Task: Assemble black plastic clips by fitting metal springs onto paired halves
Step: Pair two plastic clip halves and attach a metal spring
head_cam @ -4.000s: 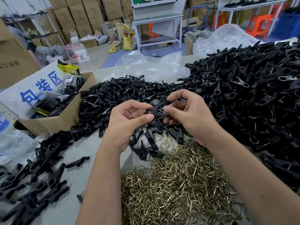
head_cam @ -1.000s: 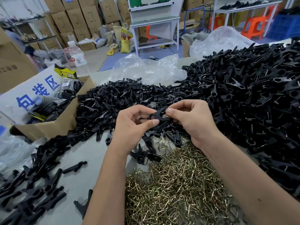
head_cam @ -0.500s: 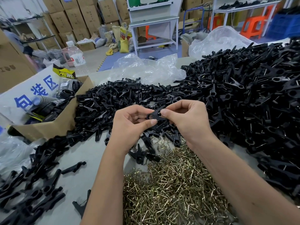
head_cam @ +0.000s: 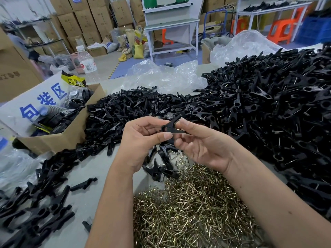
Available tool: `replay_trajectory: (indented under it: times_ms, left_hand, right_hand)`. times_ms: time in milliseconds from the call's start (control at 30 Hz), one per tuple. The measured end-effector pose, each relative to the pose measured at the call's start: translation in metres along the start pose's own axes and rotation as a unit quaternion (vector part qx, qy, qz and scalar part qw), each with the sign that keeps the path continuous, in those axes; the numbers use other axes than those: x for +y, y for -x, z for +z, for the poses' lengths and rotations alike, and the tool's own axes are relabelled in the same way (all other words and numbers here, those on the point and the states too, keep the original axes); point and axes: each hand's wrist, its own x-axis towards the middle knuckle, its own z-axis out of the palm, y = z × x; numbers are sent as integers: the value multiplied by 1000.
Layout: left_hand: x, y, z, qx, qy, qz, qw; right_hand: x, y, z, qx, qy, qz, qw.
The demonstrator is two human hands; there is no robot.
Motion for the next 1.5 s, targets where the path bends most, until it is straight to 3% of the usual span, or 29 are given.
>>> replay_trajectory:
  times_ms: [400,733,900,1300,1433,1500]
  left_hand:
    - [4,1,-1,-44,8,-15,999]
    - [2,-1,-6,-34,-33,0,999]
    - [4,-1,-1,-7,-68,15,998]
    - [3,-5,3,40,-107,20,993]
    - [6,-2,-1,7,-113,17,993]
    - [7,0,-6,44,-156,-3,987]
  right_hand:
    - [-6,1,-14,-133,8,14,991]
    - [0,-7,-11,-158,-211,70,962]
    - [-1,-5,-15,-172,-243,81,951]
    - [-8,-3,-13,-143,-235,67,959]
    - [-5,-1,-10,-137,-125,-6,983]
    - [-9,-3,-6,-81,-23,-77,993]
